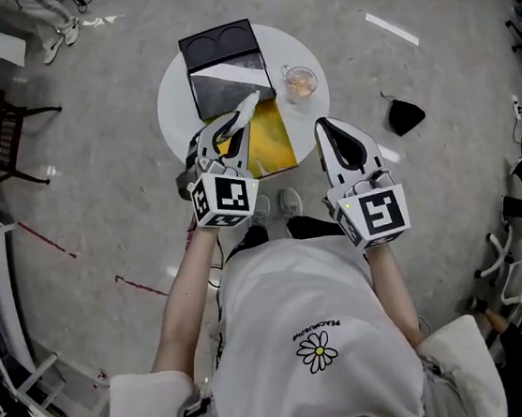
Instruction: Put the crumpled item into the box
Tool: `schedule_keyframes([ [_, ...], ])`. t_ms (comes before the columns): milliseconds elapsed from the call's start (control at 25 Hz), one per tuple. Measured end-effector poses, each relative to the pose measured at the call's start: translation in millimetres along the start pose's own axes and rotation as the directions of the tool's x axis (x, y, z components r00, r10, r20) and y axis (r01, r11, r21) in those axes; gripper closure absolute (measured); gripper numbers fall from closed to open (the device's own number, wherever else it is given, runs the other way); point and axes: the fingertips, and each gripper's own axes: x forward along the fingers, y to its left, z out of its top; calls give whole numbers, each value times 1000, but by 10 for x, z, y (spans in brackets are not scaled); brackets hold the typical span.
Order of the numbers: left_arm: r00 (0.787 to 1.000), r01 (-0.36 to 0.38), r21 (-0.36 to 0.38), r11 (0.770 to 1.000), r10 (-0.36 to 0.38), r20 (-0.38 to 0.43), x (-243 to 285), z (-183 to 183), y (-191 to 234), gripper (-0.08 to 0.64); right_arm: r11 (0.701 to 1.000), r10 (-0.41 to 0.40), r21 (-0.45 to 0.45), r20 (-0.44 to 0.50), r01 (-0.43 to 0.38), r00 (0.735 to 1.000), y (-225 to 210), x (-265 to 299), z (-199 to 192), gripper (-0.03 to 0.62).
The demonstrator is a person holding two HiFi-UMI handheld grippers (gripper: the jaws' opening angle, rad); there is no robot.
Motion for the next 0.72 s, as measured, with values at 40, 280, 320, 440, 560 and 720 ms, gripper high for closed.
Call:
schedule_keyframes([
  [40,998,32,37,999,-30,-50,98,-135,-67,523,1000,-1,0,-5,1,1000,6,-5,-20,591],
  [280,963,178,163,970,-137,-234,526,-691,-344,523,1000,-23,3,-41,23,999,-4,-50,-117,591],
  [320,954,195,190,962,-142,-263,582,-771,-373,523,1000,-26,4,-45,26,999,-4,-54,-128,591],
  [440,928,244,244,939,-153,-341,769,-993,-470,523,999,-36,4,-66,36,997,-44,-94,-170,591],
  [560,898,281,277,919,-150,-413,930,-1217,-577,523,998,-58,-3,-98,58,994,-107,-171,-235,591],
  [720,865,285,310,907,-104,-491,1002,-1534,-546,522,996,-85,4,-128,86,988,-105,-219,-339,591],
])
